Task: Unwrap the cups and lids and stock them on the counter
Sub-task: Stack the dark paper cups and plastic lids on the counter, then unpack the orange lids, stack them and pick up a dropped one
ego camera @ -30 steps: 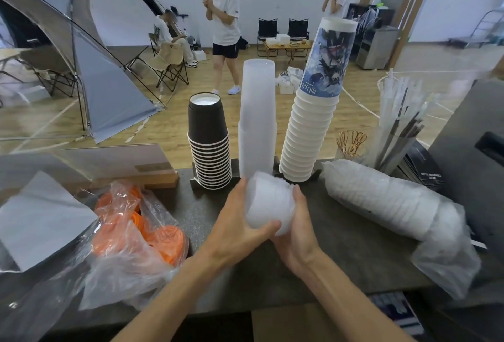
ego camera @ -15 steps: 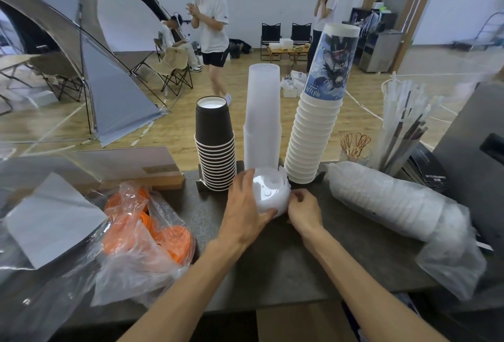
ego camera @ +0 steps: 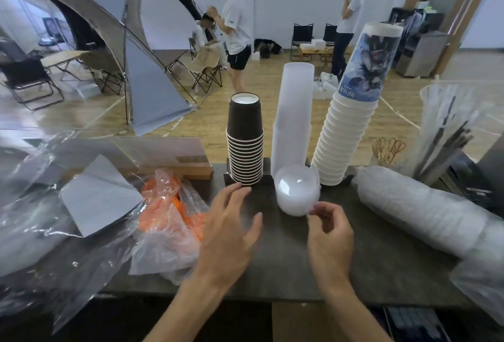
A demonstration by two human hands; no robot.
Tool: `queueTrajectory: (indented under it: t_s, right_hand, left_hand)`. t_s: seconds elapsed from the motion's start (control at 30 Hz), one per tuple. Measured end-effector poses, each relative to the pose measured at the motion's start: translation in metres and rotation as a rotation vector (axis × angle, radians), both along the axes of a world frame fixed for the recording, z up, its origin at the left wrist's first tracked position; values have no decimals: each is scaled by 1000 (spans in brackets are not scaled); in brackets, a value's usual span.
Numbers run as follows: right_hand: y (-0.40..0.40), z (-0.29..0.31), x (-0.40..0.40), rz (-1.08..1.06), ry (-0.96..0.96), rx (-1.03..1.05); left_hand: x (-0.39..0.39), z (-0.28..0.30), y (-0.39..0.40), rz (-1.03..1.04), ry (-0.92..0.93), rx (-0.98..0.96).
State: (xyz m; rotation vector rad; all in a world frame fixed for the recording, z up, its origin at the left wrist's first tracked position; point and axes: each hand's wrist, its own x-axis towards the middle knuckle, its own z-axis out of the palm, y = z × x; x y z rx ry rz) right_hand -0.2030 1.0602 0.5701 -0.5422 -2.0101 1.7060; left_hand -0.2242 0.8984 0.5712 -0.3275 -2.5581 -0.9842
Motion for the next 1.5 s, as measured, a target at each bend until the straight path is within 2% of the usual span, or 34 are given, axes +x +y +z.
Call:
queueTrajectory:
  t_s: [0.1, 0.2, 0.27, 0.37, 0.53, 0.67, 0.77, 0.8, 0.9, 0.97, 1.1, 1.17, 1.27, 1.37, 1.43, 1.5]
  right_hand:
    - [-48, -9, 4, 314, -9, 83]
    - [-97, -14, -9, 533, -142, 205]
    - [-121, -17, -20, 599, -281, 256]
    - [-143, -21, -29, 577, -400, 350]
    - [-147, -27, -38, 318, -224, -5]
    - [-138, -18, -47, 72, -164, -112]
    - [-134, -22, -41, -2, -195, -91]
    - [-133, -28, -37, 7, -238, -62]
    - [-134, -42, -25, 101, -354, 53]
    - [-136, -44, -24, 160, -397, 76]
    - [-137, -39, -33, 78, -291, 41]
    - [-136, -25, -34, 42, -192, 59]
    - [-139, 6, -36, 74, -81, 151]
    - [-147, 38, -47, 110, -28, 262]
    - [-154, 60, -57, 140, 12, 322]
    - [-162, 85, -67, 196, 78, 337]
  left_hand:
    - [6, 4, -59, 149, 56, -81]
    - [-8, -10, -108, 262, -74, -212]
    - [-18, -23, -128, 242, -192, -271]
    - [-22, -40, -141, 127, -242, -274]
    - [-13, -29, -153, -60, -198, -124]
    - [-11, -40, -190, -60, -273, -432]
    - [-8, -60, -236, 34, -329, -532]
    - [-8, -64, -253, 65, -345, -528]
    - [-17, -65, -298, 206, -339, -313]
    - [-29, -65, -323, 320, -233, -354]
    - [-52, -64, -356, 441, -255, -379]
    - [-55, -60, -348, 410, -178, -370]
    - [-52, -44, -302, 207, -97, -152]
    - [-73, -27, -255, 18, -287, 91]
    - [-86, -23, -236, -62, -398, 123]
    - [-91, -25, -226, -93, -431, 143]
